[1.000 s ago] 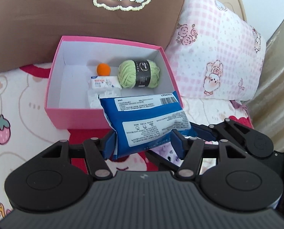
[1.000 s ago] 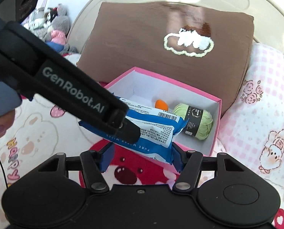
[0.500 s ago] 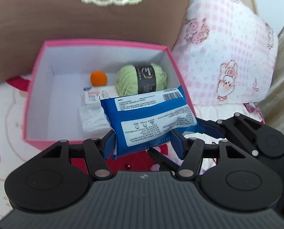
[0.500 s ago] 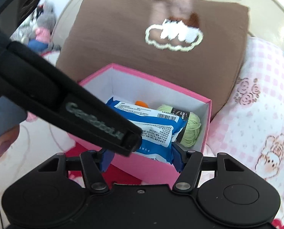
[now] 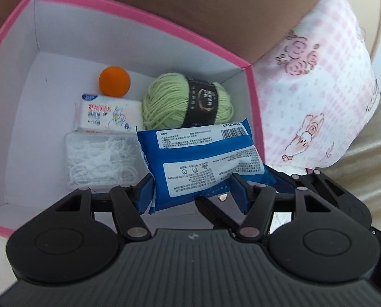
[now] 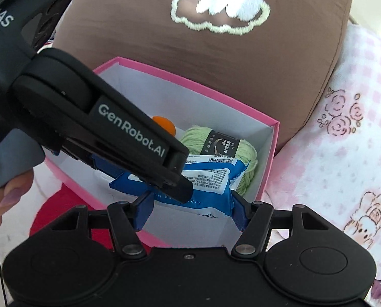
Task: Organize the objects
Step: 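Lower the blue packet into the pink box beside the yarn and open the left tool, then withdraw the left tool from the pink box and raise it, then move the left tool down toward the purple plush toy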
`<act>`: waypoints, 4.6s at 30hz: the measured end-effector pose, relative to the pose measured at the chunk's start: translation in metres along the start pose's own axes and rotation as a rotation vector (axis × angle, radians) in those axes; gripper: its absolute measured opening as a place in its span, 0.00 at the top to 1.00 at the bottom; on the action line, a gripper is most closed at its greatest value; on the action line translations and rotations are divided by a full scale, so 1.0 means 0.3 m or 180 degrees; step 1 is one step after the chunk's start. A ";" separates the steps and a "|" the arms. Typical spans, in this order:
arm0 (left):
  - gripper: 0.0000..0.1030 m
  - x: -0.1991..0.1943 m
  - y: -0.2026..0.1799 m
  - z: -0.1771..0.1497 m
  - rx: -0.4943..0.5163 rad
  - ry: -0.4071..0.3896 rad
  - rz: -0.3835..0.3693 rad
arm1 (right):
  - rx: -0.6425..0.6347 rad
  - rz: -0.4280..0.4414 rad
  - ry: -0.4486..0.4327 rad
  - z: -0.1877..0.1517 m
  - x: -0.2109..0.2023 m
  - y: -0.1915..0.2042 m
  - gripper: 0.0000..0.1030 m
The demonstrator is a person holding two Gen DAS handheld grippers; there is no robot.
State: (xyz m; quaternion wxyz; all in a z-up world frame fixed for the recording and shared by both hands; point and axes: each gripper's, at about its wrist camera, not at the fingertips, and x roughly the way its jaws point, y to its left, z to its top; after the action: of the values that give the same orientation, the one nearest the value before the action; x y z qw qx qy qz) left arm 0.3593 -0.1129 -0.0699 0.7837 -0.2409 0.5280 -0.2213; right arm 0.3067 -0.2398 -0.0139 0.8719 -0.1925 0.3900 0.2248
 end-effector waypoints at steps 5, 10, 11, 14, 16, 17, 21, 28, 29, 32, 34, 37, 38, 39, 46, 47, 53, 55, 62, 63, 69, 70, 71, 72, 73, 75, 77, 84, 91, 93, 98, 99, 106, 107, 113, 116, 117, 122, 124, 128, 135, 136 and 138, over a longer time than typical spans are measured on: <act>0.40 0.034 0.060 0.007 -0.0228 0.0125 -0.0181 | 0.0023 -0.0109 -0.0070 0.000 0.008 0.004 0.42; 0.41 0.056 0.082 0.013 -0.0246 0.0121 -0.0218 | -0.0183 -0.0323 -0.0072 -0.015 0.030 0.044 0.47; 0.41 0.058 0.084 0.011 -0.0242 0.0126 -0.0223 | -0.0157 -0.0298 -0.0058 -0.015 0.032 0.035 0.47; 0.42 0.069 0.091 0.006 -0.0256 0.0154 -0.0269 | 0.0049 -0.0276 -0.0022 -0.023 0.040 0.009 0.45; 0.44 0.073 0.087 0.004 -0.0265 0.0166 -0.0269 | 0.0150 -0.0295 -0.0021 -0.032 0.046 0.001 0.42; 0.44 0.073 0.081 0.003 -0.0250 0.0163 -0.0249 | 0.0180 -0.0301 -0.0026 -0.033 0.051 0.000 0.42; 0.45 0.079 0.060 -0.004 -0.0146 0.0114 -0.0116 | 0.0180 -0.0315 -0.0007 -0.045 0.059 0.003 0.41; 0.53 0.082 0.038 -0.010 0.0121 0.0018 0.0321 | 0.0377 -0.0225 -0.0165 -0.069 0.031 -0.015 0.40; 0.54 0.085 0.031 -0.016 0.0194 0.0029 0.0379 | 0.0475 -0.0220 -0.0249 -0.073 0.018 -0.027 0.40; 0.55 0.092 0.020 -0.026 0.0226 0.0009 0.0413 | 0.0696 -0.0120 -0.0263 -0.093 0.017 -0.054 0.39; 0.55 0.113 0.004 -0.029 0.0289 0.0024 0.0513 | 0.0684 -0.0107 -0.0260 -0.107 0.019 -0.052 0.46; 0.55 0.133 -0.009 -0.030 0.0310 0.0049 0.0504 | 0.0603 -0.0134 -0.0260 -0.119 0.004 -0.036 0.53; 0.55 0.137 -0.010 -0.028 0.0305 0.0060 0.0494 | 0.0611 -0.0117 -0.0265 -0.121 -0.012 -0.036 0.54; 0.59 0.142 -0.011 -0.025 0.0301 0.0079 0.0480 | 0.0624 -0.0096 -0.0269 -0.122 -0.012 -0.045 0.56; 0.67 0.148 0.002 -0.018 0.0451 0.0281 0.0562 | 0.0587 0.0027 -0.0309 -0.112 -0.023 -0.053 0.57; 0.67 0.142 0.008 -0.013 0.0422 0.0273 0.0539 | 0.0552 0.0031 -0.0305 -0.110 -0.026 -0.049 0.57; 0.64 0.080 -0.017 -0.009 0.0511 0.0193 0.0605 | 0.0423 0.0167 -0.0257 -0.112 -0.052 -0.019 0.55; 0.64 0.058 -0.039 -0.018 0.0565 0.0200 0.0712 | 0.0334 0.0218 -0.0243 -0.110 -0.074 -0.006 0.55; 0.57 -0.094 -0.108 -0.094 0.0647 -0.0023 0.0908 | 0.0238 0.0238 -0.0655 -0.115 -0.219 0.037 0.50; 0.57 -0.119 -0.125 -0.098 0.0658 -0.0042 0.0935 | 0.0252 0.0244 -0.0679 -0.115 -0.234 0.044 0.50; 0.50 -0.272 -0.159 -0.164 0.0865 -0.0130 0.1040 | 0.0167 0.0221 -0.0758 -0.124 -0.304 0.112 0.41; 0.49 -0.289 -0.161 -0.176 0.0873 -0.0136 0.1036 | 0.0148 0.0190 -0.0757 -0.130 -0.318 0.126 0.38; 0.49 -0.308 -0.165 -0.189 0.0879 -0.0148 0.1040 | 0.0127 0.0171 -0.0768 -0.139 -0.333 0.143 0.37; 0.47 -0.324 -0.170 -0.203 0.0903 -0.0163 0.1046 | 0.0108 0.0195 -0.0770 -0.147 -0.349 0.157 0.35; 0.45 -0.343 -0.175 -0.217 0.0918 -0.0175 0.1055 | 0.0103 0.0236 -0.0764 -0.154 -0.362 0.167 0.30; 0.43 -0.377 -0.186 -0.241 0.0937 -0.0196 0.1083 | 0.0107 0.0290 -0.0804 -0.167 -0.399 0.177 0.27; 0.38 -0.404 -0.205 -0.262 0.1027 -0.0201 0.1083 | 0.0053 0.0297 -0.0845 -0.178 -0.430 0.192 0.22; 0.26 -0.447 -0.259 -0.328 0.1388 -0.0040 0.1171 | -0.0024 0.0360 -0.0935 -0.210 -0.498 0.236 0.05; 0.12 -0.495 -0.257 -0.379 0.1450 -0.0020 0.1200 | 0.0002 0.0394 -0.0990 -0.252 -0.550 0.272 0.05; 0.05 -0.506 -0.254 -0.399 0.1444 -0.0038 0.1178 | 0.0001 0.0379 -0.1001 -0.267 -0.571 0.281 0.05; 0.00 -0.517 -0.211 -0.464 0.1365 -0.0111 0.0986 | 0.0133 0.0539 -0.1035 -0.328 -0.606 0.283 0.05; 0.00 -0.517 -0.200 -0.476 0.1318 -0.0088 0.0981 | 0.0147 0.0563 -0.1030 -0.341 -0.608 0.287 0.05; 0.00 -0.545 -0.143 -0.548 0.1256 -0.0302 0.0862 | 0.0116 0.0578 -0.0888 -0.410 -0.611 0.325 0.05; 0.00 -0.551 -0.142 -0.550 0.1257 -0.0368 0.0841 | 0.0123 0.0585 -0.0841 -0.421 -0.610 0.330 0.05; 0.00 -0.545 -0.166 -0.559 0.1354 -0.0423 0.0706 | 0.0094 0.0604 -0.0579 -0.480 -0.602 0.342 0.05; 0.01 -0.520 -0.177 -0.578 0.1443 -0.0348 0.0656 | 0.0109 0.0577 -0.0507 -0.503 -0.594 0.344 0.05; 0.02 -0.509 -0.175 -0.583 0.1444 -0.0326 0.0627 | 0.0133 0.0566 -0.0490 -0.508 -0.590 0.343 0.05; 0.02 -0.472 -0.172 -0.612 0.1493 -0.0304 0.0399 | 0.0466 0.0581 -0.0436 -0.518 -0.575 0.330 0.05; 0.02 -0.466 -0.176 -0.623 0.1524 -0.0301 0.0350 | 0.0518 0.0558 -0.0429 -0.527 -0.564 0.330 0.05; 0.02 -0.440 -0.178 -0.635 0.1654 -0.0318 0.0372 | 0.0560 0.0451 -0.0382 -0.548 -0.520 0.331 0.05; 0.02 -0.336 -0.143 -0.619 0.1624 -0.0085 0.0462 | 0.0676 0.0254 -0.0107 -0.584 -0.411 0.329 0.05; 0.02 -0.326 -0.141 -0.617 0.1633 -0.0073 0.0487 | 0.0694 0.0310 -0.0039 -0.590 -0.402 0.329 0.05; 0.02 -0.313 -0.135 -0.615 0.1675 -0.0097 0.0489 | 0.0624 0.0273 0.0032 -0.596 -0.386 0.330 0.05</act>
State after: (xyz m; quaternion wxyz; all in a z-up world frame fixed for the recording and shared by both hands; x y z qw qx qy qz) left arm 0.1510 -0.1149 -0.0376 0.8417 0.0084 0.4573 -0.2871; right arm 0.0779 -0.2774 -0.0524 0.8742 -0.0906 0.4224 0.2217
